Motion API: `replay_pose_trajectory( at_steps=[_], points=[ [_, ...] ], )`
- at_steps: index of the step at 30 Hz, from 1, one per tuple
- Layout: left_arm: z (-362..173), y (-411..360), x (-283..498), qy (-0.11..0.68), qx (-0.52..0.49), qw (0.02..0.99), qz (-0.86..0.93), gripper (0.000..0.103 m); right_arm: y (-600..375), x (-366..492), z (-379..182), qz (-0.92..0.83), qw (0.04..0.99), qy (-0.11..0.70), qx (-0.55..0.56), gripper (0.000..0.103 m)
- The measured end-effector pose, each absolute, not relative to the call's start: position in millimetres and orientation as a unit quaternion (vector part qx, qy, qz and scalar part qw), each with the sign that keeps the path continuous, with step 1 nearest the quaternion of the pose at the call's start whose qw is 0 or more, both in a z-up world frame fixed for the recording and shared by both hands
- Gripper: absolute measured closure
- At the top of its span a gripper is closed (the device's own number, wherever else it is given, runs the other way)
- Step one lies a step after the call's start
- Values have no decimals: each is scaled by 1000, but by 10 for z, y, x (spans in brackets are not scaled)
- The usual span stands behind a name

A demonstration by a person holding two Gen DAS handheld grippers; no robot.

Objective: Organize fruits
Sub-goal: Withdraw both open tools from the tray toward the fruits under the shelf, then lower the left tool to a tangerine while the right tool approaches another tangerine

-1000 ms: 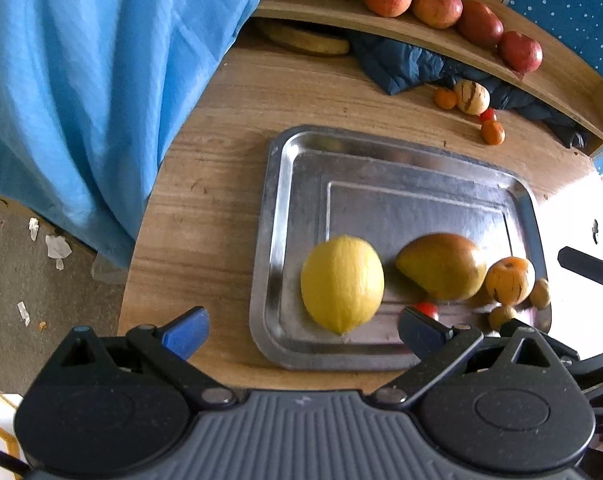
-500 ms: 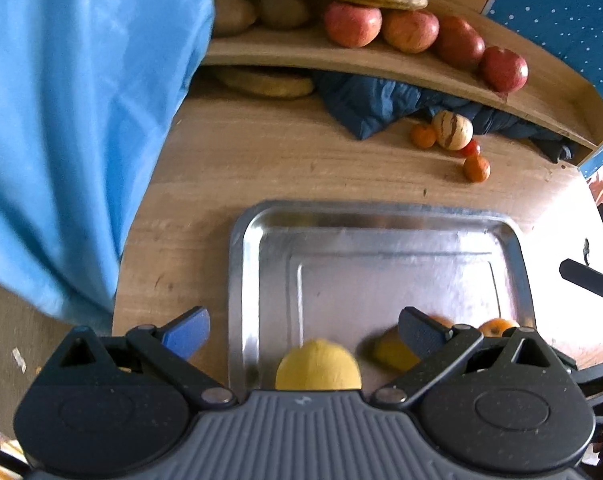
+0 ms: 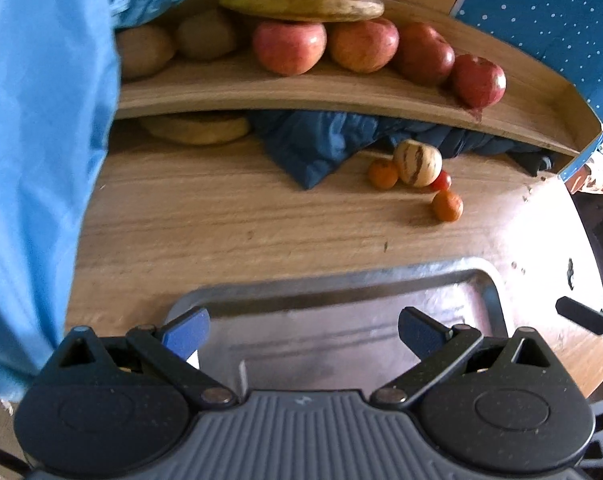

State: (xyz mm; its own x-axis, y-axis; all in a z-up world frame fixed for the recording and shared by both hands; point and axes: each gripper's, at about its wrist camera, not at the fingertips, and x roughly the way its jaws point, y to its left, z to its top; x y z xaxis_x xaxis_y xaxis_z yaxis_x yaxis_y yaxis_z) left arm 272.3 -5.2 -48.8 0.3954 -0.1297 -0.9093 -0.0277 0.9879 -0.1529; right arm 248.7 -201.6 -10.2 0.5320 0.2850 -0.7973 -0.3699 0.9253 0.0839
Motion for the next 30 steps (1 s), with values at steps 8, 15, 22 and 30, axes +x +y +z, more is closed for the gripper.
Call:
replay_pose_trajectory(
  at_steps=[8,15,22,30],
  points=[
    [-619,-216,3020,554,-74,827,-54,1,-2039,2663,-190,141,877,456,-50,1],
    [-747,-319,3267,562,-68,821,-75,1,-2015,2843,-267,120,875,467,-51,1],
    [-906,-390,3590,576,-73,810,-90,1,-2000,3132,-390,68,873,480,-55,1],
    [-1027,-527,3870,582,-65,803,-114,1,-1973,3467,-540,39,872,487,-46,1]
  ],
)
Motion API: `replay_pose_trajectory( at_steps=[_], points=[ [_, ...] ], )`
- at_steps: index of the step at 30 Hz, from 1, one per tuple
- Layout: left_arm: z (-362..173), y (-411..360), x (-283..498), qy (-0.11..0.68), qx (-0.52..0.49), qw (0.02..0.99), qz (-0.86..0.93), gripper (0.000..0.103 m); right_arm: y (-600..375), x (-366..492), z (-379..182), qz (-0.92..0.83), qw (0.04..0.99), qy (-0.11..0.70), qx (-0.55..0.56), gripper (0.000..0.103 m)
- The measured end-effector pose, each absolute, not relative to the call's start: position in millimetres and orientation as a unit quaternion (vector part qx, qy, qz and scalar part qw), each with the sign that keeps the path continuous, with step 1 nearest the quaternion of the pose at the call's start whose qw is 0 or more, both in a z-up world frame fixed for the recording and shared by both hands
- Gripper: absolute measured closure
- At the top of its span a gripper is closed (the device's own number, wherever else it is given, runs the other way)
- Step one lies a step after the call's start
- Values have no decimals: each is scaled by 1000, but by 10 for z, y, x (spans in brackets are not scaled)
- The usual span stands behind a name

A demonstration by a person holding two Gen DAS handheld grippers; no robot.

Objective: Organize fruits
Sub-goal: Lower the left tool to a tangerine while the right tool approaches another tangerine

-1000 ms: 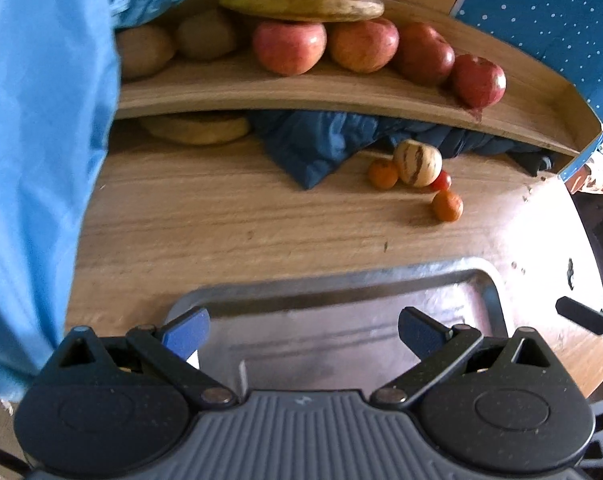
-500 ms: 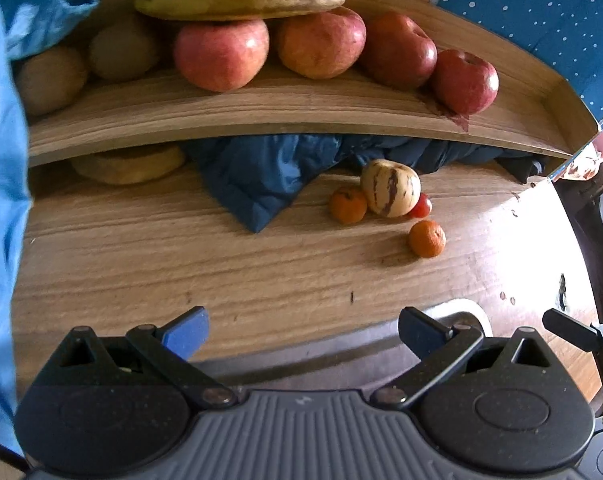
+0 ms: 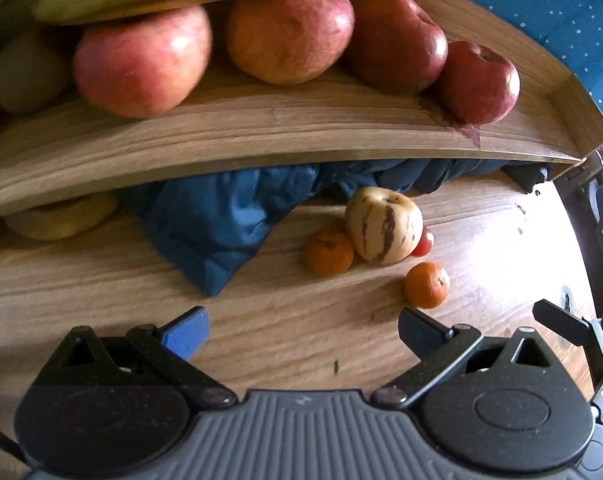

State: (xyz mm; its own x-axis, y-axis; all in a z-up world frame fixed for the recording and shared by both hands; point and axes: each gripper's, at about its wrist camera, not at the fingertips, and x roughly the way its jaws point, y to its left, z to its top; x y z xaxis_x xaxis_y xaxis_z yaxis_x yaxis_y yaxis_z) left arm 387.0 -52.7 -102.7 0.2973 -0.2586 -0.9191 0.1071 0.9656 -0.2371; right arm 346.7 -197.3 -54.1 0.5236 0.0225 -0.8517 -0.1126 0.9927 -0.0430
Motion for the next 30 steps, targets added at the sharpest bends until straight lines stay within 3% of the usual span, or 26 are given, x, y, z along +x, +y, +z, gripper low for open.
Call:
replay_pose_trajectory(
  at_steps=[17,26,30],
  points=[
    [-1134,-451,4015,574,-89,802,-136,2,-1885,3705,-671,59,860,503,-56,1],
    [-1077,-457,4039,563,-88,812,-130,16,-1832,3818,-678,68,863,496,-69,6],
    [-1057,-453,4055,558,-90,815,-126,25,-1820,3856,-694,69,862,497,-70,14]
  ],
)
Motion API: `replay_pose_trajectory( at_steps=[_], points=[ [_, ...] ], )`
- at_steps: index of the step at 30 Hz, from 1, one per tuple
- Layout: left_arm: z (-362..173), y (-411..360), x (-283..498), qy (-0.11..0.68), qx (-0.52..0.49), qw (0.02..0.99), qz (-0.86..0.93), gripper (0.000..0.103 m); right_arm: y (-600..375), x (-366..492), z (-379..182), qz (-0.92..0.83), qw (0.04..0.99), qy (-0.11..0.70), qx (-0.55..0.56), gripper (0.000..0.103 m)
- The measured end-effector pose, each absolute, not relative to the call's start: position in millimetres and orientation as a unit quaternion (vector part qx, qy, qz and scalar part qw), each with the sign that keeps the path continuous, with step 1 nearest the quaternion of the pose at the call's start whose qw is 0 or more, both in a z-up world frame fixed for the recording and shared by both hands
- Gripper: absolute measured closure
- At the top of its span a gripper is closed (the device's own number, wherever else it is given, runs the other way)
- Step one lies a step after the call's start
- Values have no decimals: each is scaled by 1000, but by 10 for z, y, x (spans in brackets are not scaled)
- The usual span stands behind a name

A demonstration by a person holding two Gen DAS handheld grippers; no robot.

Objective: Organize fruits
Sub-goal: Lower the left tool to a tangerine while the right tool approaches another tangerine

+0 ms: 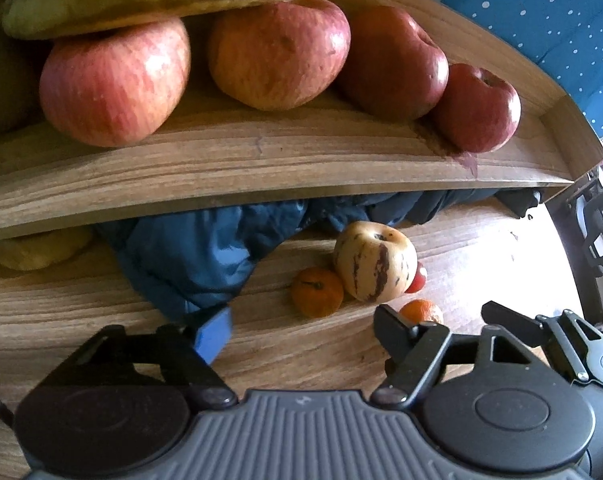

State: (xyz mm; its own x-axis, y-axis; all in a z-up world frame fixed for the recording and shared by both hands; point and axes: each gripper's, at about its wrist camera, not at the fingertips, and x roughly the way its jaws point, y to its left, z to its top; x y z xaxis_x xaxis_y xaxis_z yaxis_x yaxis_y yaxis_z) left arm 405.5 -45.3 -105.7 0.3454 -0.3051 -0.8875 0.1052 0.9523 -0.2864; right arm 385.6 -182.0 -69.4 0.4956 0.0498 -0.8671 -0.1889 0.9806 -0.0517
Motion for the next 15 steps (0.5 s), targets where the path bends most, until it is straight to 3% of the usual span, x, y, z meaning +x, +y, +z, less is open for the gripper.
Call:
replay_pose_trajectory(
  at_steps=[7,15],
  points=[
    [-1027,-426,4078,551,-96,819,-128,41,-1781,3885,-720,76,862,497,-71,19],
    [-1015,-411,4068,542,-104,821,-146,52,-1803,3953,-759,76,863,496,-55,29]
  ],
)
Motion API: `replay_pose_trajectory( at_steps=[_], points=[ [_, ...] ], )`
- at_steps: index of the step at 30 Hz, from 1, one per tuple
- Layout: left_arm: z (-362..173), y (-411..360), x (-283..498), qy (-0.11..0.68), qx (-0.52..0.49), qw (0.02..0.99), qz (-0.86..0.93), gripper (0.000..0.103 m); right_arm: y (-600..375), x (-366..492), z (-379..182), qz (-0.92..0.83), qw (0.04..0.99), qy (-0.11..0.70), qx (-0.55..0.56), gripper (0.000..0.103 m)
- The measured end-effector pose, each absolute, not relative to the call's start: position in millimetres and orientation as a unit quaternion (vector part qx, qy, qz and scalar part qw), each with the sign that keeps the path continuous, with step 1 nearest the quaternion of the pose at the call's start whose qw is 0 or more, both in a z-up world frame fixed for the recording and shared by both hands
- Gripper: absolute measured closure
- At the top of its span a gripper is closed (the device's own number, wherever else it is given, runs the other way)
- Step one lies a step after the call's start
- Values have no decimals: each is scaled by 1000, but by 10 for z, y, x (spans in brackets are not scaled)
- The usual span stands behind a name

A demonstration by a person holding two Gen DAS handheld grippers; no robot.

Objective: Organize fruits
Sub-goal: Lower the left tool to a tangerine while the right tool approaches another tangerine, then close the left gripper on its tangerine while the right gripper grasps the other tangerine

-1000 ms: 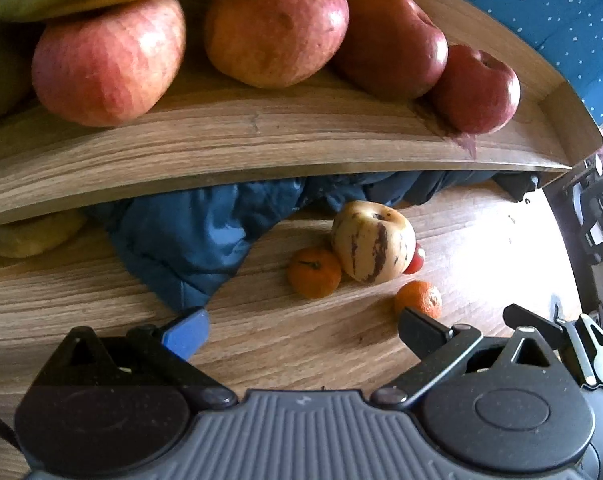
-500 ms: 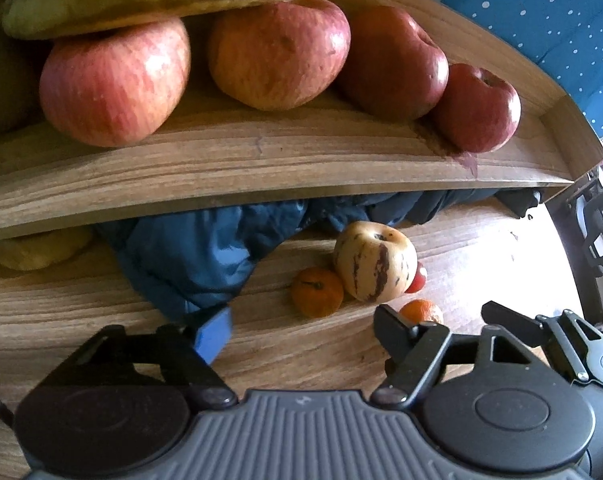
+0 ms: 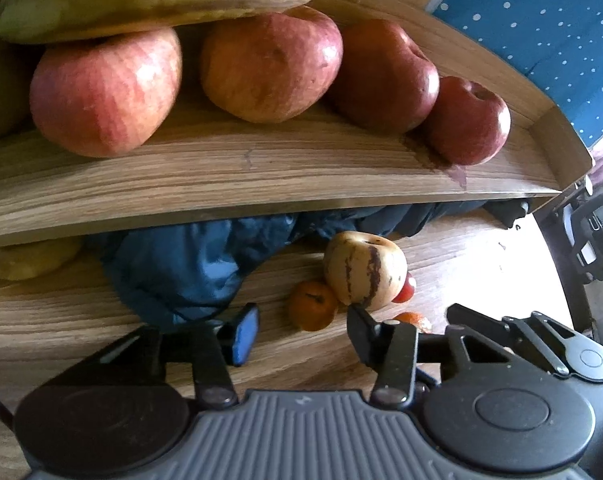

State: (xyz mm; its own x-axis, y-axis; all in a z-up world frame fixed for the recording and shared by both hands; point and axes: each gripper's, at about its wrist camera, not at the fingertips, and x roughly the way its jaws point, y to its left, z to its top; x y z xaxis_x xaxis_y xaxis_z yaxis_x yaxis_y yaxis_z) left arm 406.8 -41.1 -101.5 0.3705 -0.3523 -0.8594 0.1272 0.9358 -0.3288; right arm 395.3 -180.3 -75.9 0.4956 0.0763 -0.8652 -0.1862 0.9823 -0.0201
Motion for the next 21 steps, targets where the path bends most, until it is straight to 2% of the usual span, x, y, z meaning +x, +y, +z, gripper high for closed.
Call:
replay_pose_trajectory(
  at_steps=[6,7,13,18,21],
  points=[
    [-1075,-495,4099,539,-106,821,-152,53,-1824,3968,-783,79,861,499,-50,47],
    [-1079,-504,4103,539,-106,822,-152,56,-1827,3966,-788,80,861,501,-48,50],
    [-1093,-489,4124,538,-106,823,-147,67,-1847,3972,-844,82,858,505,-42,58],
    [-1098,-440,4122,538,-111,822,-150,71,-1859,4005,-870,84,859,504,-40,65],
    [-1098,-429,4111,539,-111,821,-151,72,-1862,4000,-876,85,859,503,-39,65]
  ],
)
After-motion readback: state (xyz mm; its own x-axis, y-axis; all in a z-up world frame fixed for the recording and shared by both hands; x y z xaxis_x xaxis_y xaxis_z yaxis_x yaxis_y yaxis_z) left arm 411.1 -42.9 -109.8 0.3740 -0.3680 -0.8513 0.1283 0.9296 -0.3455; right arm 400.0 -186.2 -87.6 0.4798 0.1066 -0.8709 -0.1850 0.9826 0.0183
